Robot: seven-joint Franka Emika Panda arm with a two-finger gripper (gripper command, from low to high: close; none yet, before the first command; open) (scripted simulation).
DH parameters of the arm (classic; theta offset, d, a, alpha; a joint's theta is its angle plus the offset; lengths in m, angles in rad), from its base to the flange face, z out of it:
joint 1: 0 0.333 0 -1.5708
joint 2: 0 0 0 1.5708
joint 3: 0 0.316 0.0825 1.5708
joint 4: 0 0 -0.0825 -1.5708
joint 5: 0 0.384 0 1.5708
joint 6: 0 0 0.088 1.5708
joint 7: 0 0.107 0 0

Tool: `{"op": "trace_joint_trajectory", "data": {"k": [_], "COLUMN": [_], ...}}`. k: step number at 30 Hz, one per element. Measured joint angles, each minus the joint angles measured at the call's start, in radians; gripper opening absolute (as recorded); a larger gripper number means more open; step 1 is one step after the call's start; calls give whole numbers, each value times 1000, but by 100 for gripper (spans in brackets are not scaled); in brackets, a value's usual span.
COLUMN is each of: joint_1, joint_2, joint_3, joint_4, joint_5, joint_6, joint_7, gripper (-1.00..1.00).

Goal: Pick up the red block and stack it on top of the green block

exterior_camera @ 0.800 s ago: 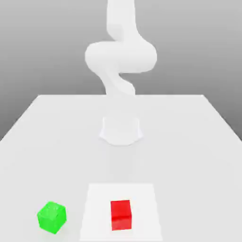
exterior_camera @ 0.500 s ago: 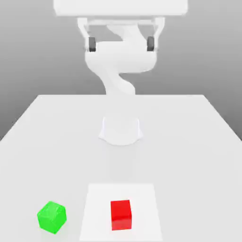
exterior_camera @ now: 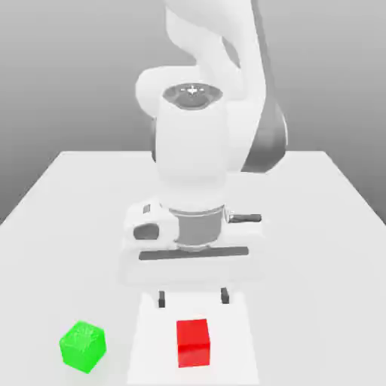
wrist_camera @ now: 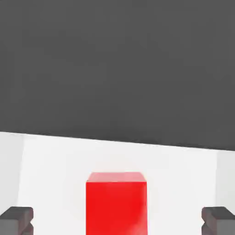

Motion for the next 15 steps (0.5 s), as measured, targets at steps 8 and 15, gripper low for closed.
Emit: {"op": "trace_joint_trajectory", "data": {"k": [8, 15], "joint_1": [-6, -5], "joint_2": [165, 74], "joint_3": [9, 6], "joint_4": [20, 6], "joint_5": [9, 1], "joint_6": [136, 58], "joint_7": [-8, -2], "gripper": [-100, -100]}}
